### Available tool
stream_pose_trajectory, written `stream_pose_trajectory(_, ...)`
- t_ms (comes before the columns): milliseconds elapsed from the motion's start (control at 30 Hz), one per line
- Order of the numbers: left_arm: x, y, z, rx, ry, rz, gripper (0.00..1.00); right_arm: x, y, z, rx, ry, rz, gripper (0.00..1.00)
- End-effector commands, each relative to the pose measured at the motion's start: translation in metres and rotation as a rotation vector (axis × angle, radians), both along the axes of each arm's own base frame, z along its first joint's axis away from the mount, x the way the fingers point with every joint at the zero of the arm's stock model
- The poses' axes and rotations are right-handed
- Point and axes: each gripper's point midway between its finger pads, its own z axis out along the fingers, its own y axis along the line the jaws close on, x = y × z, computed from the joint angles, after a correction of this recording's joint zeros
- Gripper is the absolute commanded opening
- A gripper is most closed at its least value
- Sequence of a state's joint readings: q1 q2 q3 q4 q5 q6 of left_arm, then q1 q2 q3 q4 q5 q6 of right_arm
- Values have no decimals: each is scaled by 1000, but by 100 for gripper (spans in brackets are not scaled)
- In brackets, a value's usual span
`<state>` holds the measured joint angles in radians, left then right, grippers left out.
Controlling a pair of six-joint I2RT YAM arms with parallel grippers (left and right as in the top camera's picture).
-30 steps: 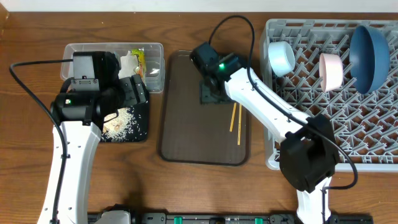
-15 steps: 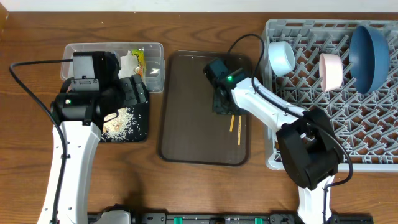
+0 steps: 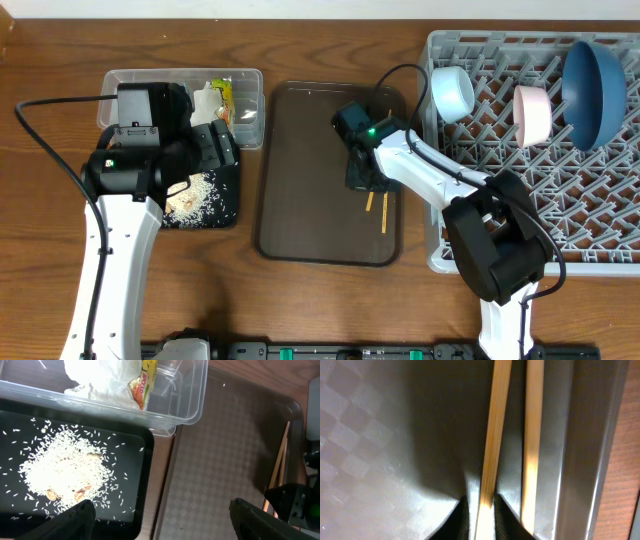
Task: Sort waste into correct bins and load items into the dishwasher rack
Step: 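Move the right gripper to the chopsticks on the brown tray, then grasp one chopstick and place it upright in the rack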
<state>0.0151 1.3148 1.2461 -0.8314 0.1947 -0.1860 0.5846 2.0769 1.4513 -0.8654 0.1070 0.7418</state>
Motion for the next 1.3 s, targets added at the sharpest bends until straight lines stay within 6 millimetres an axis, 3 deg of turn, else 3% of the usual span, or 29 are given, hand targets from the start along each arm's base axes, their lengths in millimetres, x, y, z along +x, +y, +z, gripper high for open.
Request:
stream_pose_trajectory(0, 3, 3, 5, 12, -11, 9, 89, -12, -1, -5, 7, 53, -12, 7)
stream_pose_trajectory(100, 3, 3, 5, 12, -11, 9, 89, -16, 1, -5, 4, 61, -4, 1)
stream_pose_trajectory(433, 3, 3, 5, 12, -11, 9, 88, -15, 1, -4, 6, 59, -5, 1)
stream_pose_trajectory(533, 3, 3, 5, 12, -11, 9, 88, -10, 3, 4, 9, 50, 90, 1)
stream_pose_trajectory(700, 3, 3, 5, 12, -11, 9, 88, 8, 12, 38, 33, -23, 262, 1)
stream_pose_trajectory(900, 3, 3, 5, 12, -11, 9, 88, 24, 18, 102, 64, -172, 365, 1)
stream_pose_trajectory(1000, 3, 3, 5, 12, -11, 9, 89, 30, -1, 135, 26, -252, 331, 1)
stream_pose_trajectory(1167, 3, 3, 5, 12, -11, 9, 88, 30, -60, 189, -90, -353, 271, 1)
stream_pose_trajectory(1267, 3, 3, 5, 12, -11, 9, 88, 25, -95, 210, -148, -365, 281, 1)
